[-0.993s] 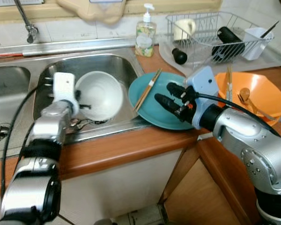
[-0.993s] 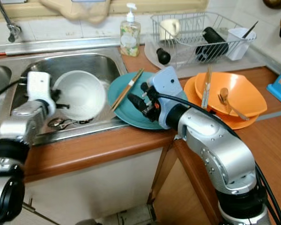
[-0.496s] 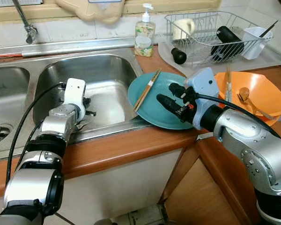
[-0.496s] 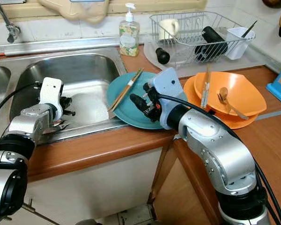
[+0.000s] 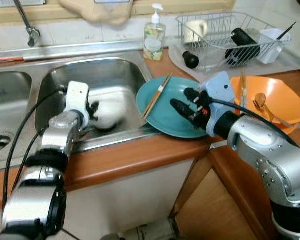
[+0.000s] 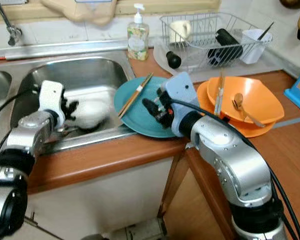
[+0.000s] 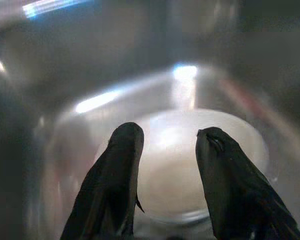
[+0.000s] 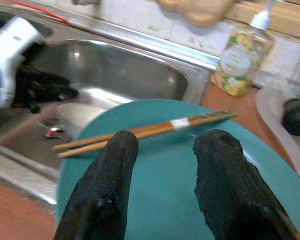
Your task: Kitchen organization
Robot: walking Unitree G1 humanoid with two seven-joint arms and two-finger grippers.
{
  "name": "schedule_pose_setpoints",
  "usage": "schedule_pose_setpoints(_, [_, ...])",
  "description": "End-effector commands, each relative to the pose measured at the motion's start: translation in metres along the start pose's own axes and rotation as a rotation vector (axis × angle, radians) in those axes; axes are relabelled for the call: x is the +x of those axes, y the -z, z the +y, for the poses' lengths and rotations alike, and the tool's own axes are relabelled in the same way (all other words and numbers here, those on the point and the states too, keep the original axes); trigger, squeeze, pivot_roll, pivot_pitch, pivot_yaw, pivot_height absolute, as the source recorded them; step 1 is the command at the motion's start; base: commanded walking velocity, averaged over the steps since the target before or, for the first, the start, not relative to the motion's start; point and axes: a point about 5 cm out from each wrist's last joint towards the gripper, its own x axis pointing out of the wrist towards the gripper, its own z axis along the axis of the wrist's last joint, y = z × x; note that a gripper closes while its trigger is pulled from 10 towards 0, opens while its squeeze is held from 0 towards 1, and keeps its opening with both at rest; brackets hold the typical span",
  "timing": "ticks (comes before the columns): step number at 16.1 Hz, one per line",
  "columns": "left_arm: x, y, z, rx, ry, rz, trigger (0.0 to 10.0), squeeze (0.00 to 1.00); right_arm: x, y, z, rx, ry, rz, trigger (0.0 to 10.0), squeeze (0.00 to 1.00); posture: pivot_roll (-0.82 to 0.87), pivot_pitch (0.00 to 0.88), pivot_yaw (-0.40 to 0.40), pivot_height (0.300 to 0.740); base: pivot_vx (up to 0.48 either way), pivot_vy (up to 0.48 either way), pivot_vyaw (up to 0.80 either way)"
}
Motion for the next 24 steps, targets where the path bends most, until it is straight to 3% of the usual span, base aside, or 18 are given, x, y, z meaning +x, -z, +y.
schedule_pose_setpoints(1, [-0.002, -0.011, -0.001, -0.013, 0.010, -0.079, 10.0, 1.00, -0.002, 0.003, -0.009, 0.026, 0.060, 0.016, 10.0, 0.00, -0.10, 0.000, 0.013, 0.740, 0.000, 0.000, 0.00])
schedule_pose_setpoints(2, [-0.006, -0.015, -0.003, -0.032, 0.018, -0.123, 10.0, 1.00, -0.002, 0.005, -0.013, 0.048, 0.100, 0.019, 10.0, 0.00, -0.10, 0.000, 0.009, 0.740, 0.000, 0.000, 0.00])
schedule_pose_setpoints(3, [-0.013, -0.018, -0.006, -0.050, 0.042, -0.178, 10.0, 1.00, -0.003, 0.006, -0.021, 0.085, 0.169, 0.013, 10.0, 0.11, -0.10, 0.000, 0.004, 0.740, 0.000, 0.000, 0.00])
schedule_pose_setpoints(4, [-0.018, -0.020, -0.008, -0.053, 0.059, -0.202, 10.0, 1.00, -0.003, 0.007, -0.025, 0.099, 0.204, 0.009, 10.0, 0.41, -0.09, 0.000, 0.002, 0.740, 0.000, 0.000, 0.00])
schedule_pose_setpoints(5, [-0.025, -0.022, -0.014, -0.056, 0.098, -0.247, 10.0, 1.00, -0.005, 0.009, -0.031, 0.110, 0.241, 0.007, 10.0, 1.00, -0.08, 0.000, -0.004, 0.740, 0.000, 0.000, 0.00])
schedule_pose_setpoints(8, [-0.041, -0.024, -0.019, -0.050, 0.129, -0.282, 10.0, 1.00, -0.002, 0.012, -0.035, 0.162, 0.259, 0.022, 10.0, 1.00, -0.06, 0.000, -0.007, 0.740, 0.000, 0.000, 0.00])
schedule_pose_setpoints(13, [-0.073, -0.024, -0.028, 0.025, 0.236, -0.315, 10.0, 1.00, 0.032, 0.010, -0.024, 0.376, 0.177, 0.085, 10.0, 1.00, -0.07, 0.000, 0.001, 0.740, 0.000, 0.000, 0.00])
schedule_pose_setpoints(15, [-0.079, -0.026, -0.027, 0.020, 0.262, -0.327, 10.0, 0.97, 0.040, 0.008, -0.025, 0.422, 0.178, 0.101, 10.0, 1.00, -0.07, 0.000, 0.007, 0.740, 0.000, 0.000, 0.00])
schedule_pose_setpoints(16, [-0.085, -0.028, -0.026, 0.024, 0.289, -0.338, 10.0, 0.52, 0.049, 0.006, -0.029, 0.478, 0.197, 0.129, 10.0, 1.00, -0.07, 0.000, 0.007, 0.740, 0.000, 0.000, 0.00])
schedule_pose_setpoints(17, [-0.088, -0.030, -0.026, 0.026, 0.311, -0.342, 10.0, 0.23, 0.053, 0.005, -0.031, 0.508, 0.199, 0.128, 10.0, 1.00, -0.07, 0.000, 0.007, 0.740, 0.000, 0.000, 0.00])
schedule_pose_setpoints(18, [-0.093, -0.032, -0.028, 0.042, 0.355, -0.347, 10.0, 0.00, 0.061, 0.001, -0.034, 0.556, 0.192, 0.125, 10.0, 0.16, -0.06, 0.000, 0.001, 0.740, 0.000, 0.000, 0.00])
schedule_pose_setpoints(19, [-0.099, -0.033, -0.032, 0.057, 0.409, -0.340, 10.0, 0.00, 0.071, 0.000, -0.035, 0.595, 0.185, 0.165, 10.0, 0.00, -0.06, 0.000, -0.002, 0.740, 0.000, 0.000, 0.00])
schedule_pose_setpoints(24, [-0.115, -0.027, -0.047, 0.030, 0.581, -0.297, 10.0, 0.00, 0.099, 0.002, -0.025, 0.733, 0.118, 0.215, 10.0, 0.00, -0.05, 0.000, -0.015, 0.740, 0.000, 0.000, 0.00])
